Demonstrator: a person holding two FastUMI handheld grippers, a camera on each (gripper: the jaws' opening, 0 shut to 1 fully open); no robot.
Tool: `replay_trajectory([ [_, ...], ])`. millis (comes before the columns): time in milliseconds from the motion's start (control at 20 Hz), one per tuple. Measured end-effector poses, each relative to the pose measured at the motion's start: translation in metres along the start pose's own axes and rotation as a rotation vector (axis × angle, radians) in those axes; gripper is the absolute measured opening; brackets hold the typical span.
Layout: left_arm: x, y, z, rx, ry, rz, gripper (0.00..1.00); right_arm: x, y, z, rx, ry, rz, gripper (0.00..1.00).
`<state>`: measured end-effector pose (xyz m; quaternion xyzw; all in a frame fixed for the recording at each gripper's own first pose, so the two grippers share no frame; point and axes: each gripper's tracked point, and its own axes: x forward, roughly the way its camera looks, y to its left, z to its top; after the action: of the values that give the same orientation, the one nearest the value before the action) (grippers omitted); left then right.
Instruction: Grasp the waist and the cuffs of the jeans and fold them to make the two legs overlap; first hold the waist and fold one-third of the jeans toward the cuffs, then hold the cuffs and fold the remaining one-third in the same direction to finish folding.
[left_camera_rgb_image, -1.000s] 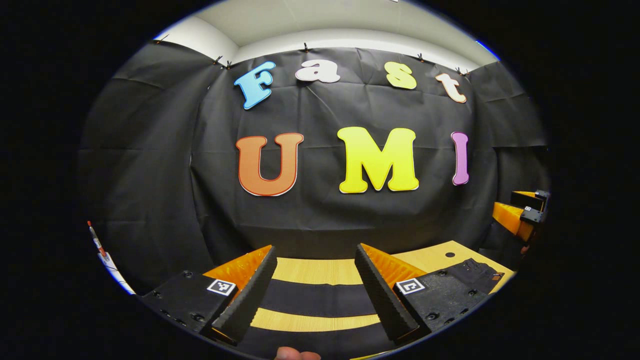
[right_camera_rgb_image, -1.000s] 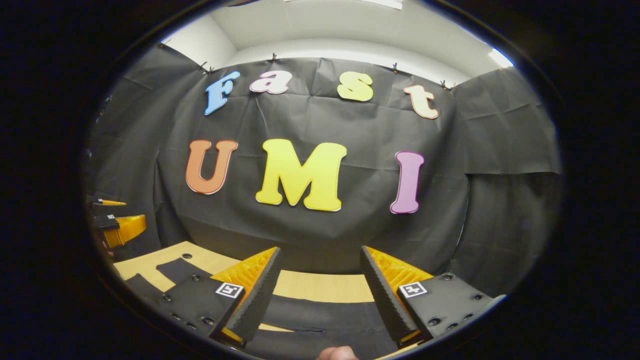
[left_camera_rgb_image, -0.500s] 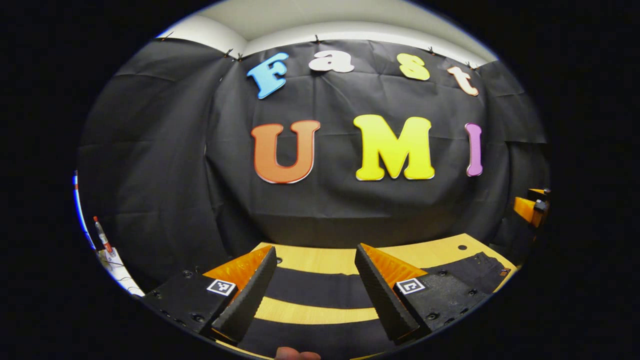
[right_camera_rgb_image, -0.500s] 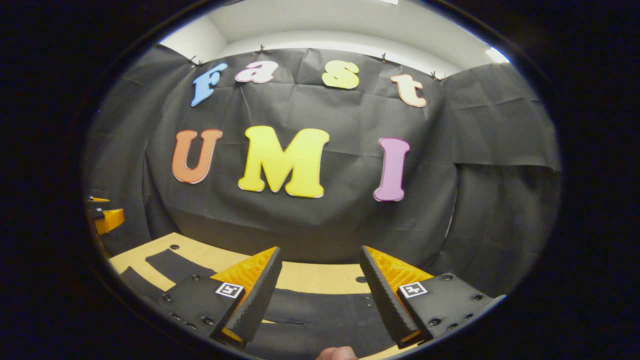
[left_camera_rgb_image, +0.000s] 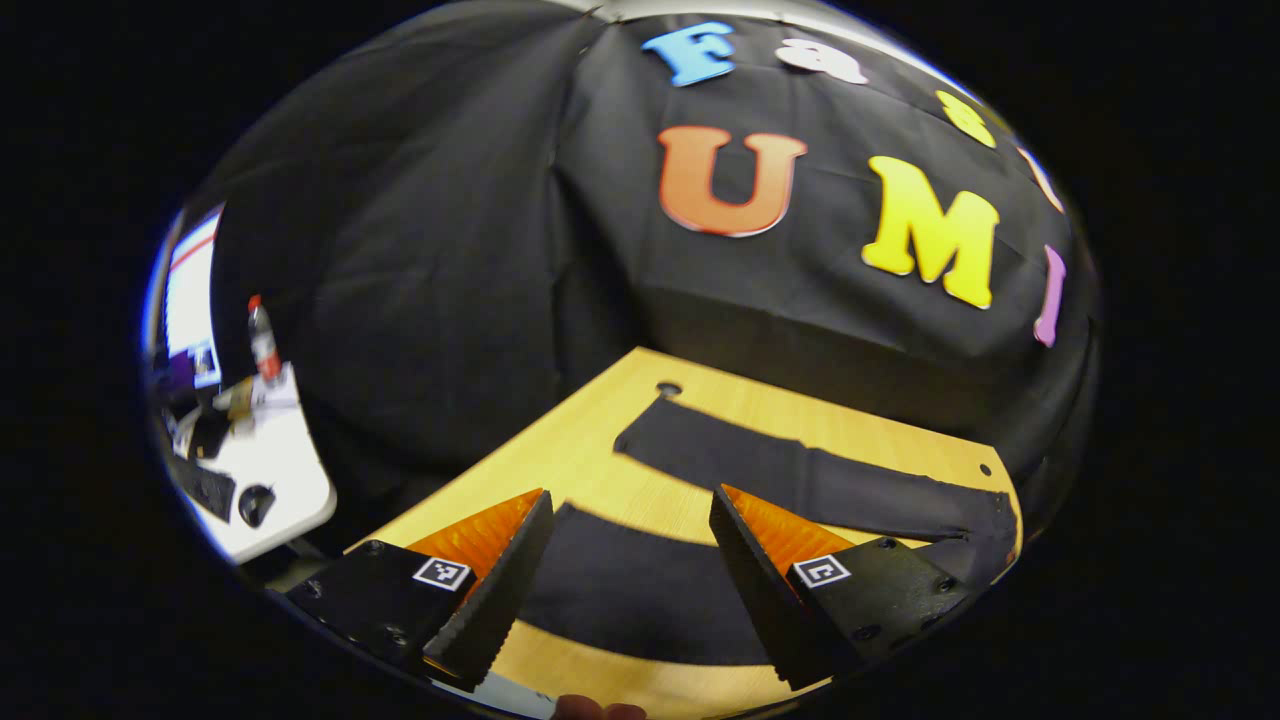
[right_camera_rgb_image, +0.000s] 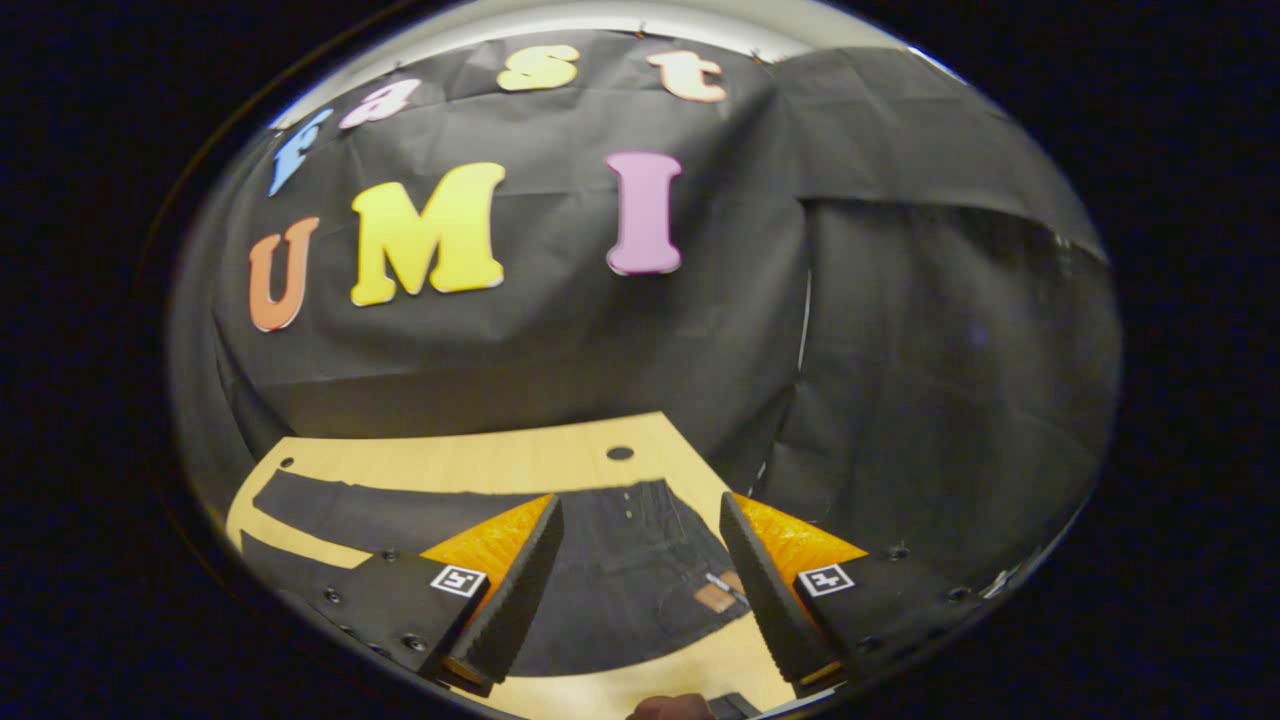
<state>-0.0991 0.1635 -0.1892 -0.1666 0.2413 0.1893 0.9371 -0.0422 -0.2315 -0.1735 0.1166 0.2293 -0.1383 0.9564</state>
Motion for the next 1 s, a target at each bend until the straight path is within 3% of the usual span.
replay_trajectory([
  [200, -0.006, 0.047, -0.081, -0.376, 0.230, 0.069, 0.99, 0.013, -0.030, -0.076, 0.208, 0.249, 0.045, 0.99],
  [350, 0.007, 0.040, -0.110, -0.745, 0.341, 0.061, 0.99, 0.027, -0.037, -0.117, 0.428, 0.391, 0.055, 0.99],
  [450, 0.014, 0.025, -0.113, -0.919, 0.373, 0.050, 0.99, 0.031, -0.038, -0.134, 0.571, 0.459, 0.062, 0.94],
  [500, 0.018, 0.017, -0.111, -0.967, 0.378, 0.049, 1.00, 0.035, -0.040, -0.143, 0.626, 0.484, 0.066, 0.98],
  [550, 0.022, 0.009, -0.110, -0.996, 0.384, 0.050, 0.99, 0.037, -0.042, -0.148, 0.663, 0.499, 0.063, 0.94],
  [600, 0.025, 0.011, -0.112, -1.011, 0.395, 0.046, 1.00, 0.041, -0.043, -0.152, 0.686, 0.510, 0.064, 0.99],
  [1000, 0.058, 0.002, -0.100, -1.018, 0.382, 0.049, 0.97, 0.081, -0.057, -0.164, 0.819, 0.532, 0.001, 0.98],
])
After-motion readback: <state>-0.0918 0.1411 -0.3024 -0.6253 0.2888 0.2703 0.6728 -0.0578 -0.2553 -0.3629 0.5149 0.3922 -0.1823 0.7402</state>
